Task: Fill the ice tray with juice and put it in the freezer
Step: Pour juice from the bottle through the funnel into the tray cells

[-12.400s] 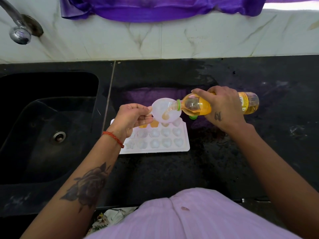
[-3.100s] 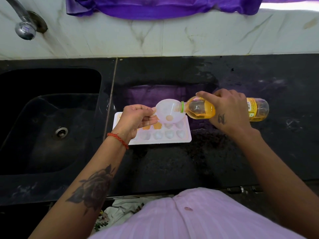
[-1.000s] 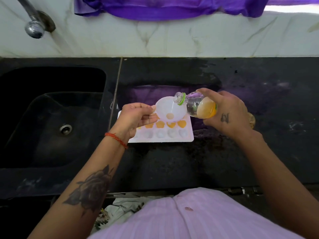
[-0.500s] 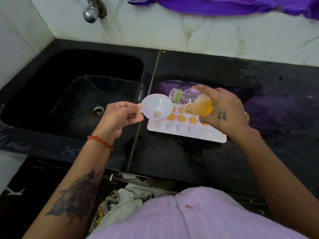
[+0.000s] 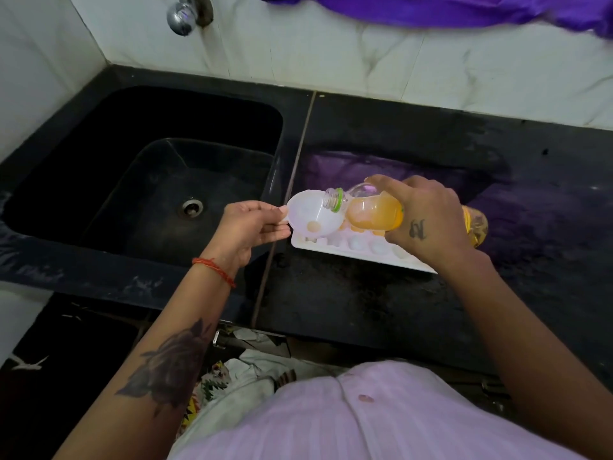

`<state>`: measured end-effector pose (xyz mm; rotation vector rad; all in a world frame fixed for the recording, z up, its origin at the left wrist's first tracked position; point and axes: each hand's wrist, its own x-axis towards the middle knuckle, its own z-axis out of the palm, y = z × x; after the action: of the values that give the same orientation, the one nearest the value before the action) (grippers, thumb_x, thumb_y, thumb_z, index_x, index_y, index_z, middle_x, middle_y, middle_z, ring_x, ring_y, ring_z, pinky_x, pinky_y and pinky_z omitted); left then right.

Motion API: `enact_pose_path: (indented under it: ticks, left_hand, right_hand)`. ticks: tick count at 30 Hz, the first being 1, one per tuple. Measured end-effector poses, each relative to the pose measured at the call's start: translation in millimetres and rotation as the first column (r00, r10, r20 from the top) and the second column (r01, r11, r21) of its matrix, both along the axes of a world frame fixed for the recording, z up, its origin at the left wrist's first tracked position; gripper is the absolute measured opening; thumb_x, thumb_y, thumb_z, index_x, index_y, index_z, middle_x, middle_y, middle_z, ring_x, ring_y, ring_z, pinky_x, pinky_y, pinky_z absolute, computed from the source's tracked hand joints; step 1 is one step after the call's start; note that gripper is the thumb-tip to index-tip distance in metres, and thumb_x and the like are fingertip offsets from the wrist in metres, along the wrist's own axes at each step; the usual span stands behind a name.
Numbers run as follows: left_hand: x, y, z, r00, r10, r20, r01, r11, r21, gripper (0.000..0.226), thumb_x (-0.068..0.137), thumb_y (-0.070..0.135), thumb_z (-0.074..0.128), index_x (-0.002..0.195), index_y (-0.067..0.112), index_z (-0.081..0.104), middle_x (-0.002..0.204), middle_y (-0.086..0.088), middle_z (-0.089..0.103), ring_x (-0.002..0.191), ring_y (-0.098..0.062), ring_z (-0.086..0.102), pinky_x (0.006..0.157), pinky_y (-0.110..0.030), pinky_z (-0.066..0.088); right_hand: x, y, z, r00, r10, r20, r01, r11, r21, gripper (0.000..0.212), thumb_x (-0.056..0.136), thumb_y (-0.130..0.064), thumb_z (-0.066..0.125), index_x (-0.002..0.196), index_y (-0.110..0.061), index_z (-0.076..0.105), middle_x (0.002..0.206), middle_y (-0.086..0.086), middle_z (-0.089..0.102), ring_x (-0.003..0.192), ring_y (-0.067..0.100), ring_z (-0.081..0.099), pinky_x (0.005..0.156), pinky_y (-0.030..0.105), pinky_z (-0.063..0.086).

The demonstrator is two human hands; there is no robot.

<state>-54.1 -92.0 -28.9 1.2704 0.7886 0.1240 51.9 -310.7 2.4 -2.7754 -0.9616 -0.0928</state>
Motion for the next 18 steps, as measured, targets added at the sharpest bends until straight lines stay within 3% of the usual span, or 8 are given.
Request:
enact_pose_path:
  ticks: [18]
  left_hand:
    - [-1.5, -3.3, 3.2, 0.999, 0.029, -0.034, -0.029, 1.0, -0.007, 0.008, 0.083, 0.0, 0.063, 0.076, 0.002, 0.063, 0.055, -0.003, 0.07, 0.052, -0.012, 0.069, 0.049, -0.018, 0.054]
  right_hand:
    - [4.7, -2.7, -5.7, 0.991, 0.016, 0.129, -0.001, 0.994, -0.111, 0.072, 0.074, -0.015, 0.072, 0.134, -0.038, 0.04, 0.109, 0.011, 0.059, 0.098, 0.032, 0.052, 0.082, 0.039, 0.036]
